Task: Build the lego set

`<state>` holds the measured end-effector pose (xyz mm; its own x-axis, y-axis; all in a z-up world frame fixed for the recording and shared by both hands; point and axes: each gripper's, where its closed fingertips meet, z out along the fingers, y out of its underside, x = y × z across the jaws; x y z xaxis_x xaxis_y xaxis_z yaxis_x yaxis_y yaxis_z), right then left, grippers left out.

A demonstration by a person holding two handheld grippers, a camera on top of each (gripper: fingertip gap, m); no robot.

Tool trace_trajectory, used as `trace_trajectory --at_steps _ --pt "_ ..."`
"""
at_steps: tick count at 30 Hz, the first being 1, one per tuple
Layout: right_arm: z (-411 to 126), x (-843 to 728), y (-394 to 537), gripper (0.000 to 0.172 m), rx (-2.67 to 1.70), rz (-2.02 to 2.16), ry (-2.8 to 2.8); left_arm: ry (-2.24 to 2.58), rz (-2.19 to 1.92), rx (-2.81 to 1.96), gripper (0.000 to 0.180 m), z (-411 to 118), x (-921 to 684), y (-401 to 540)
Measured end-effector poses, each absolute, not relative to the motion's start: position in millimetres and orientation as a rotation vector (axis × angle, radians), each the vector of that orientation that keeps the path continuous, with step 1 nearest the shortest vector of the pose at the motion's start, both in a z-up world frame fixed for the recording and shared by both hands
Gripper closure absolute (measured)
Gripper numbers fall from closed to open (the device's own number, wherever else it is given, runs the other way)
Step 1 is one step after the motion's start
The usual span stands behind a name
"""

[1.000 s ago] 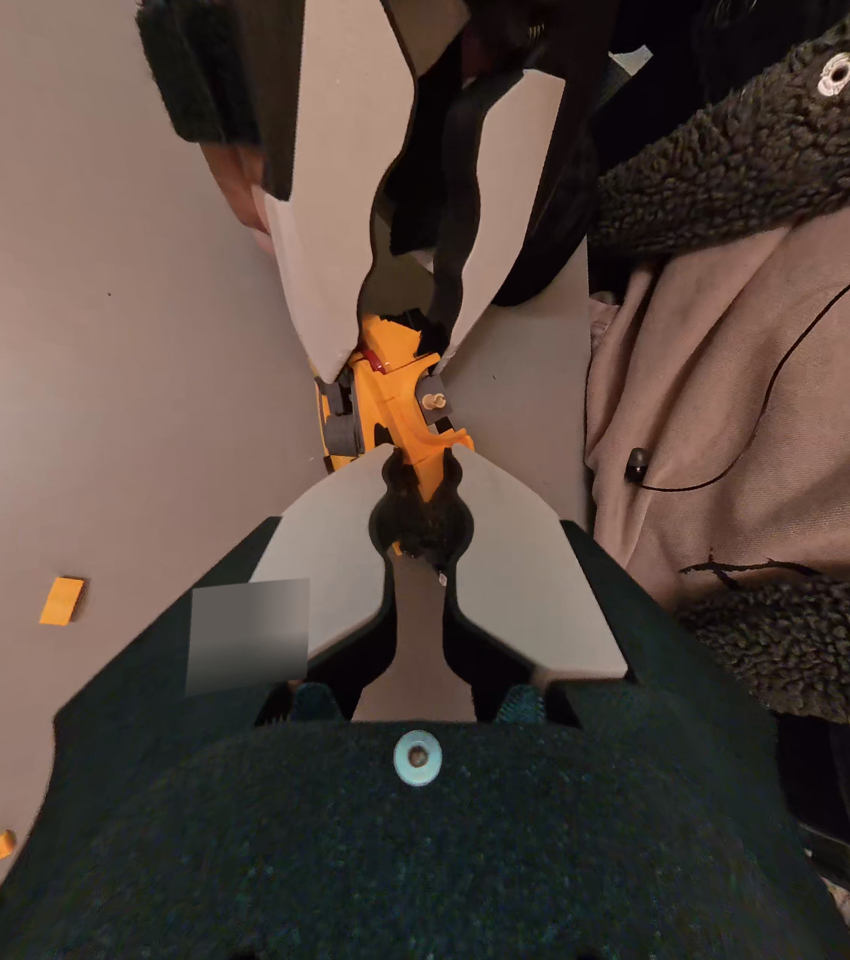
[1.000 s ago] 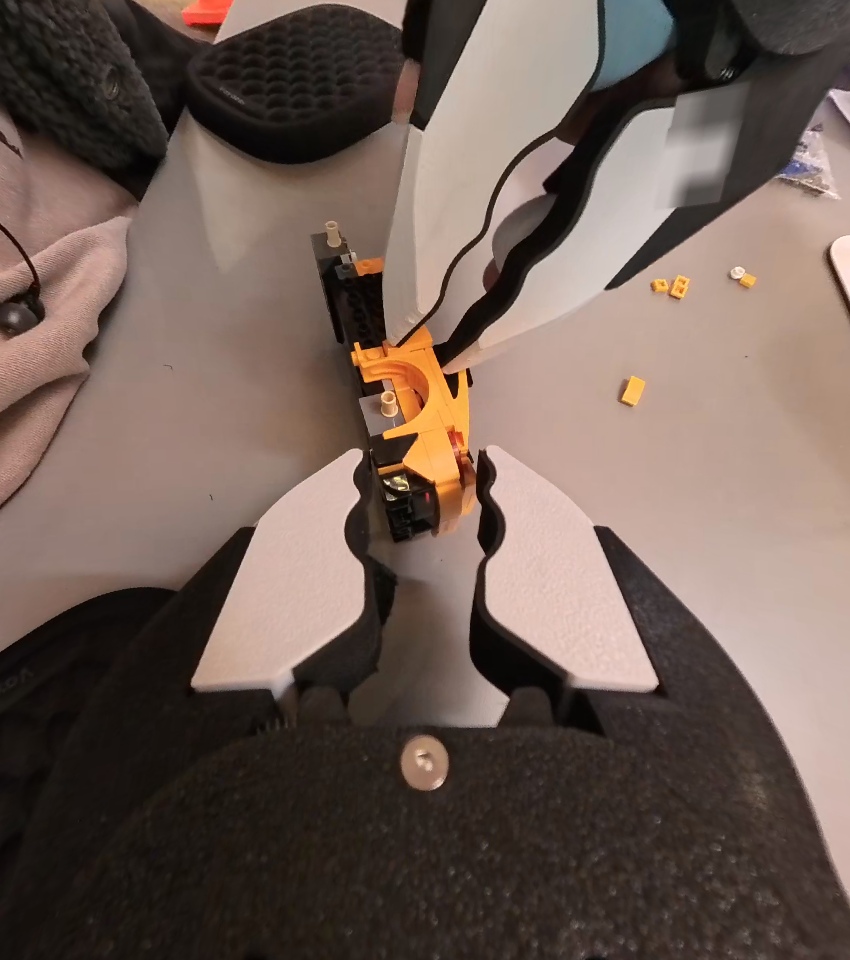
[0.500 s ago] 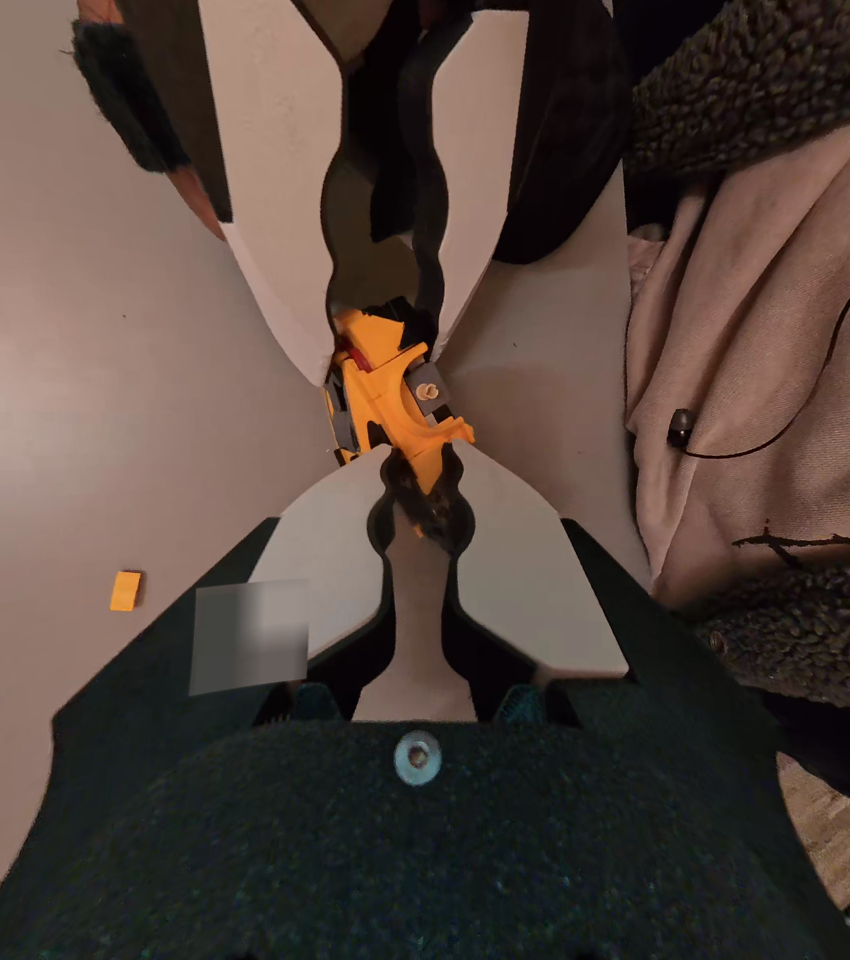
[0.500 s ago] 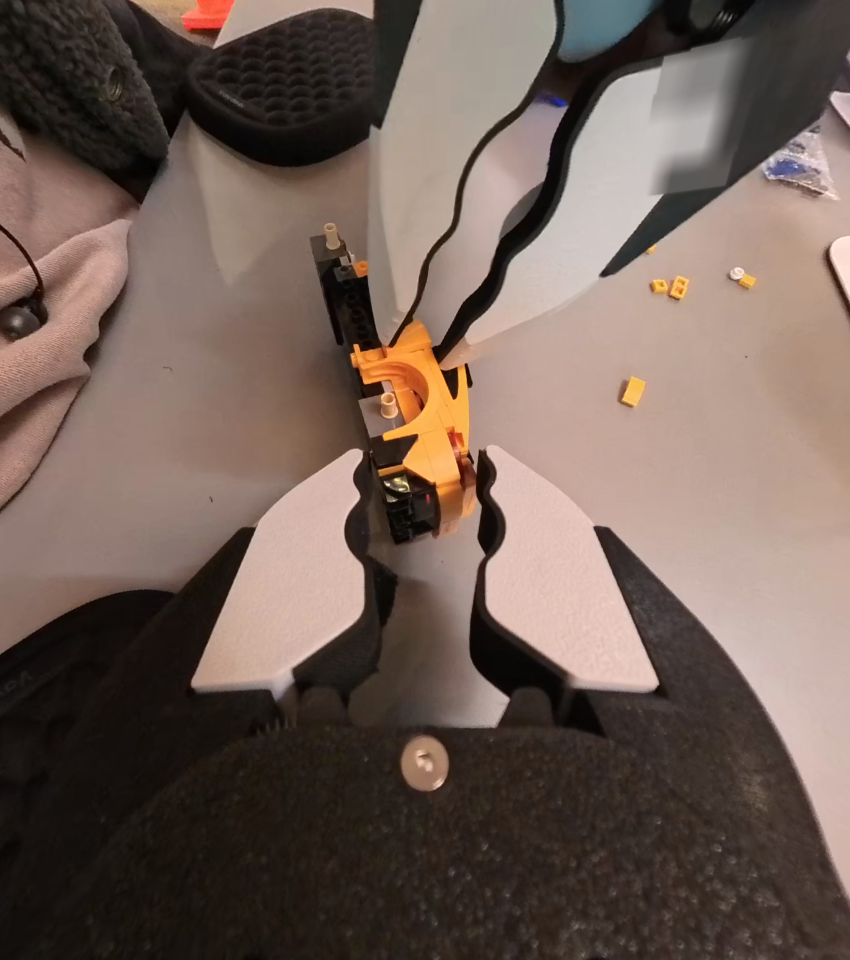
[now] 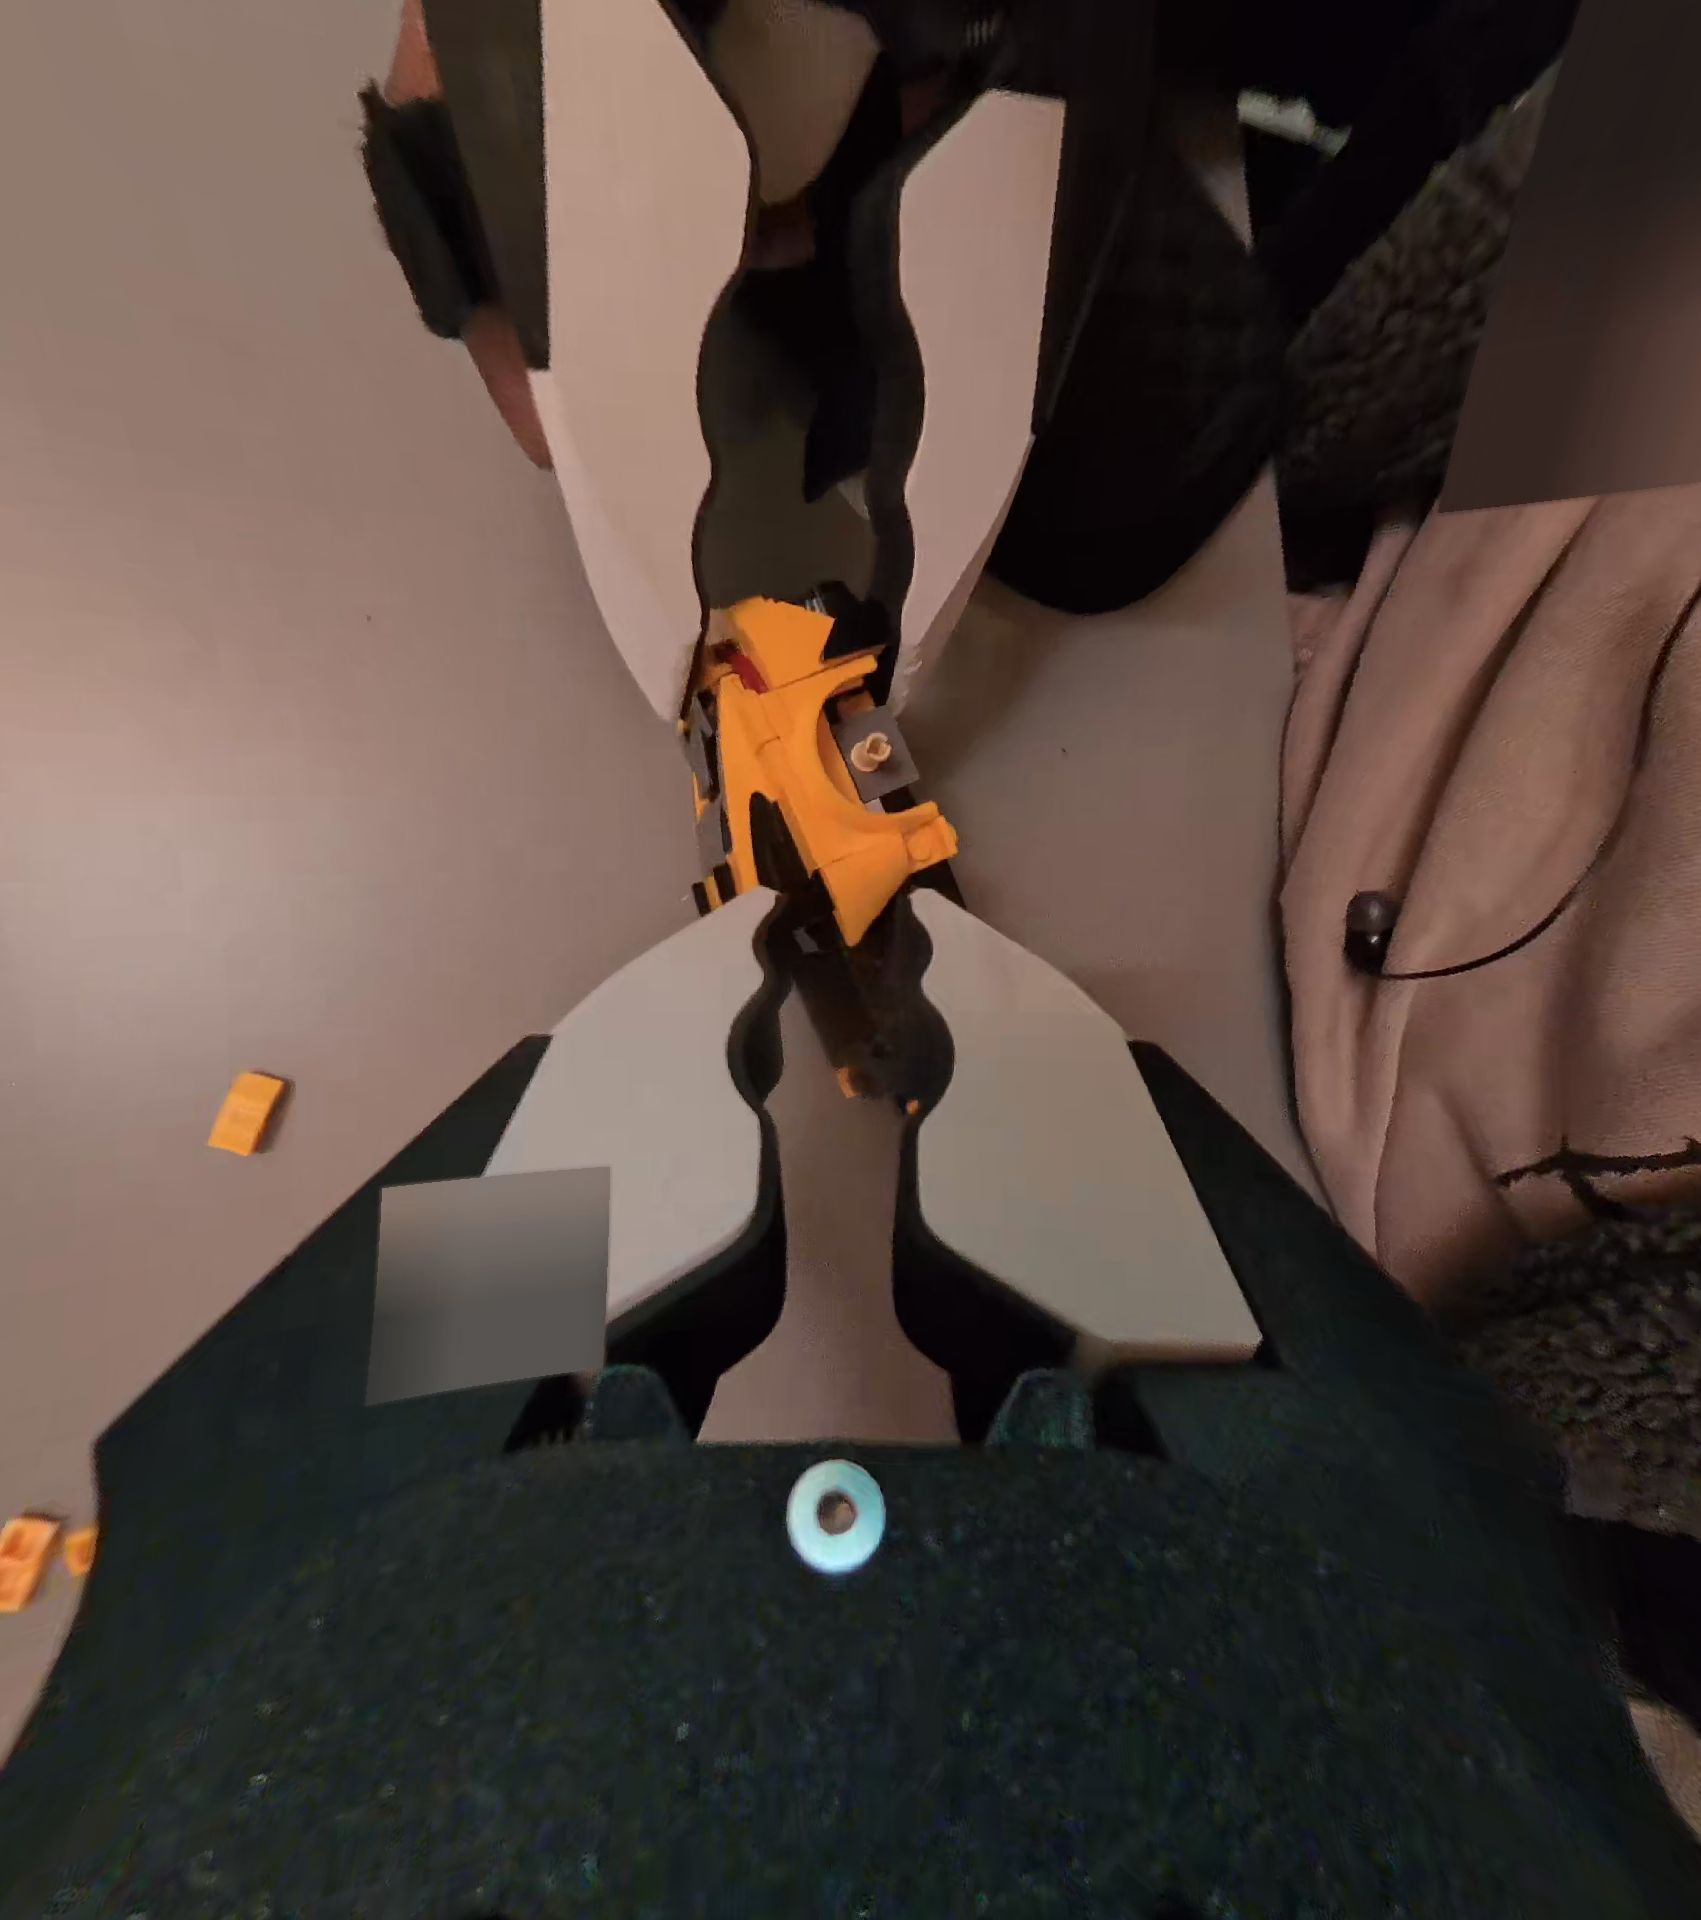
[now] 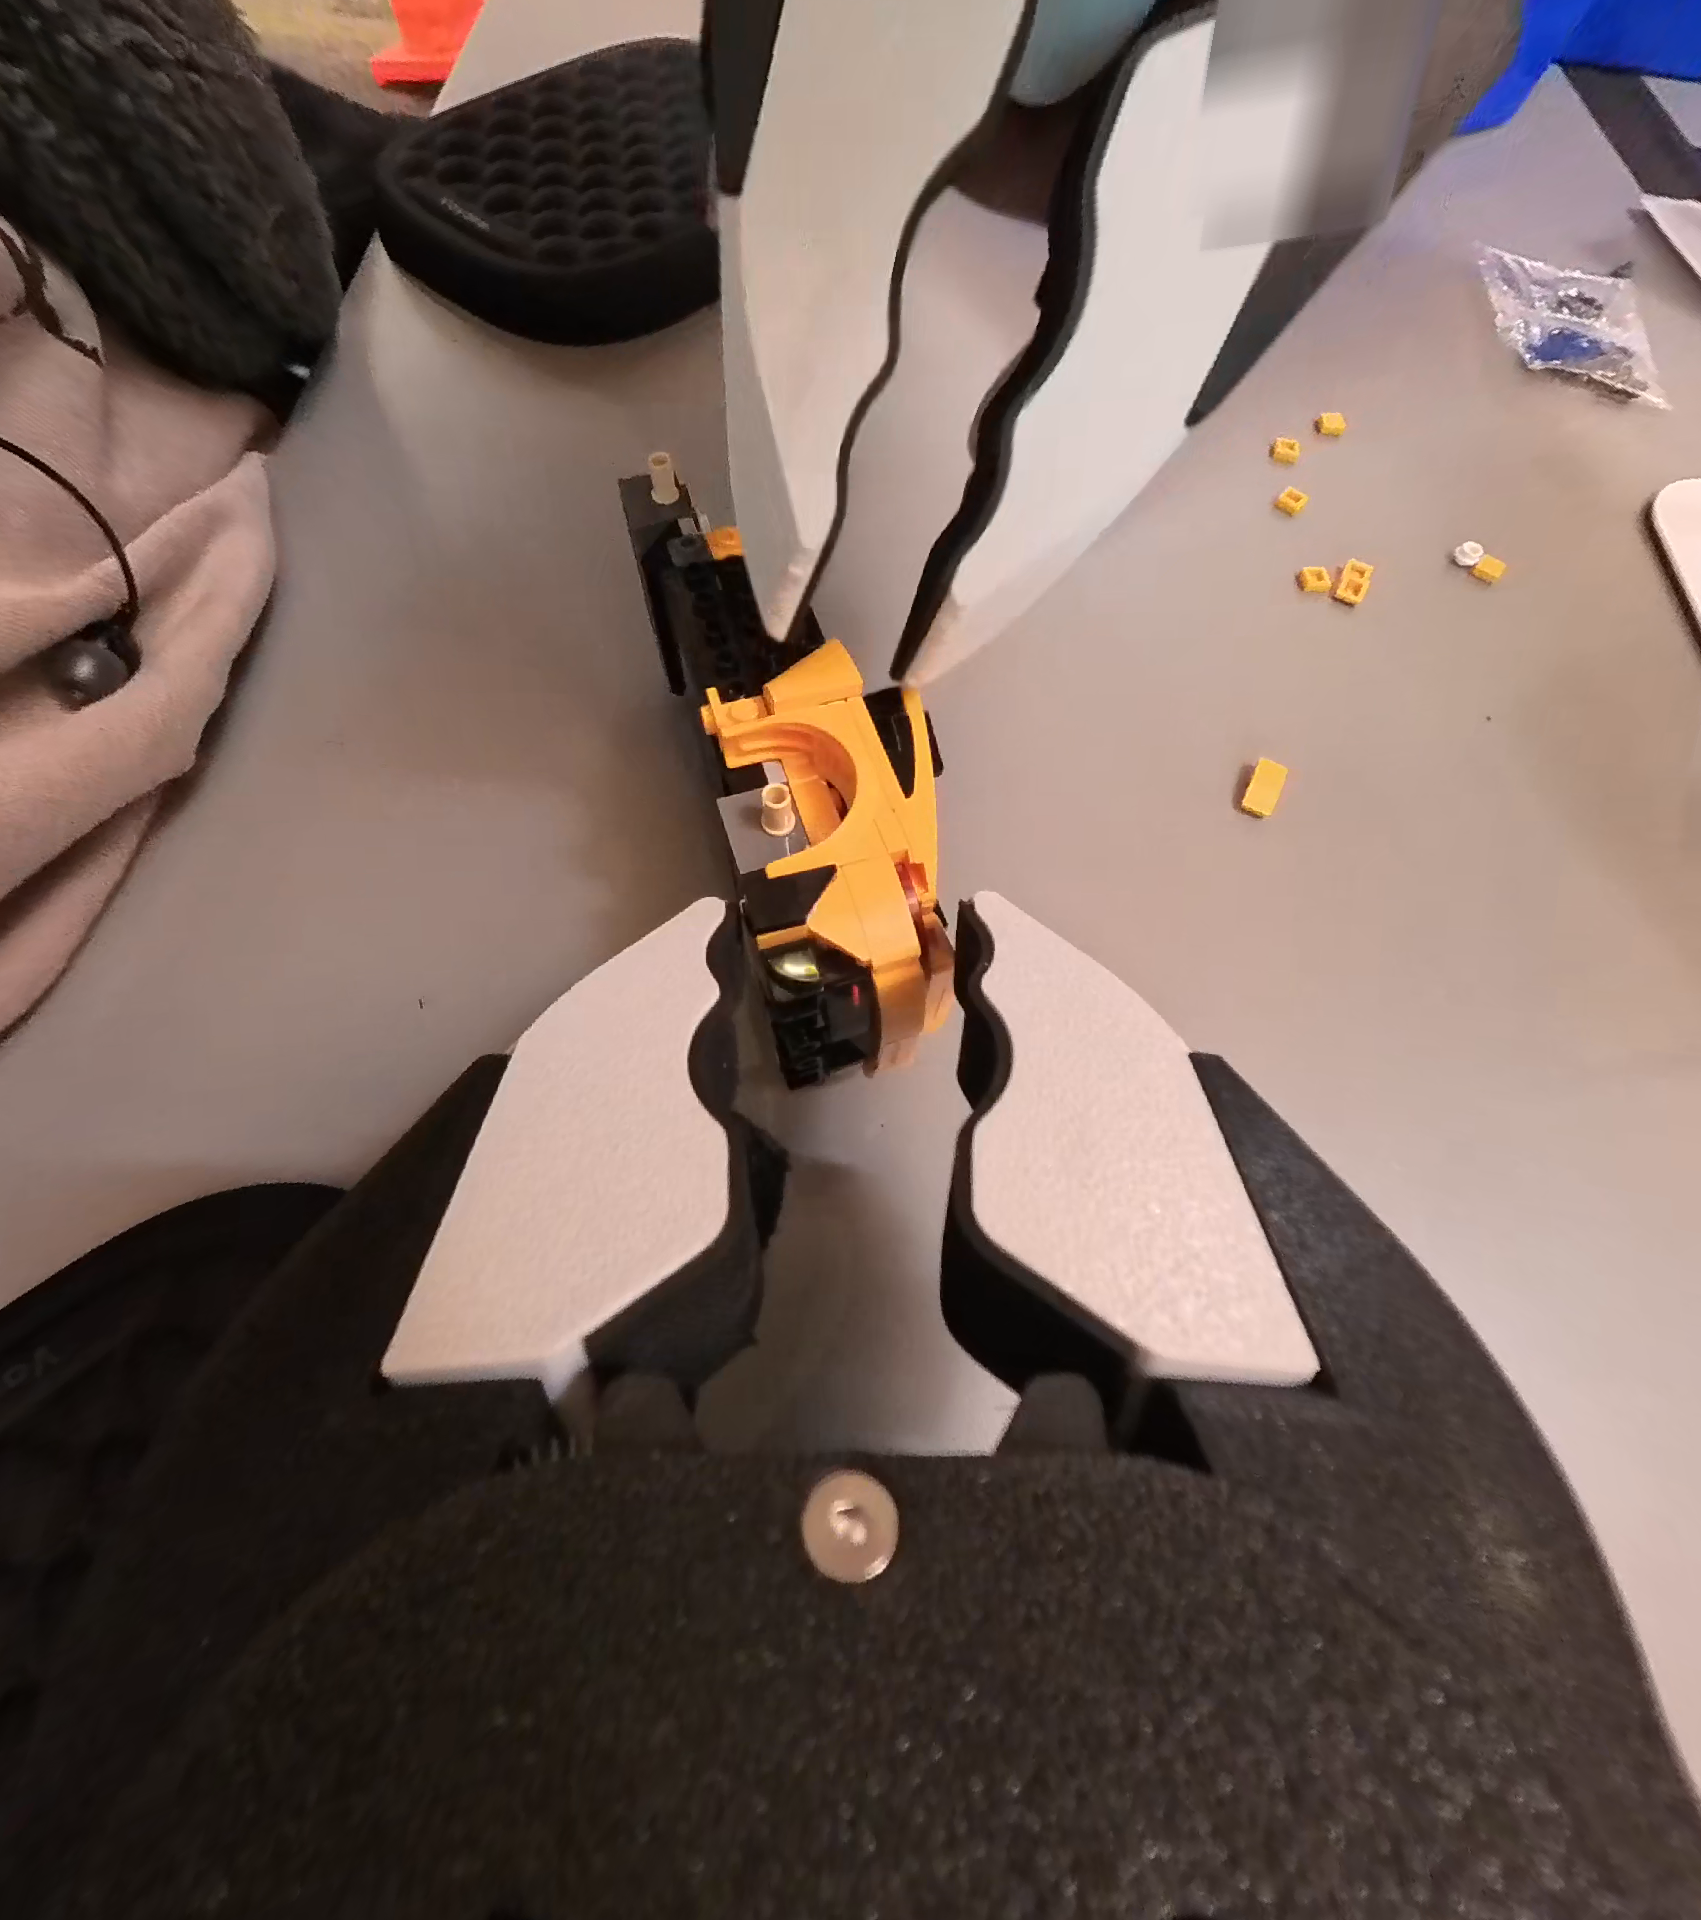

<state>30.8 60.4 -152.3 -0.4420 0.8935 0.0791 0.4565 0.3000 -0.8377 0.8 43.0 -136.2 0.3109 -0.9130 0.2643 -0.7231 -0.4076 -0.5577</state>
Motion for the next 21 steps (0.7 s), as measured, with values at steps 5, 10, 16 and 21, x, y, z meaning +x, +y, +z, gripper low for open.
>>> trace_trajectory --at_steps 5,10,16,21 --pt "-151 31 60 0.133 -1.196 1.078 -2.012 1.302 -0.794 -2.196 0.159 -135 -4 42" --pt "-151 30 58 0.133 -1.186 1.116 -2.000 1.206 -0.776 -2.264 0.140 -146 -7 23" --pt "-153 28 57 0.132 -1.128 1.055 -2.005 1.210 -0.532 -2.310 0.133 -167 -8 15" --pt "-151 27 54 0.135 -1.035 1.009 -1.998 1.261 -0.297 -2.205 0.149 -171 -14 23"
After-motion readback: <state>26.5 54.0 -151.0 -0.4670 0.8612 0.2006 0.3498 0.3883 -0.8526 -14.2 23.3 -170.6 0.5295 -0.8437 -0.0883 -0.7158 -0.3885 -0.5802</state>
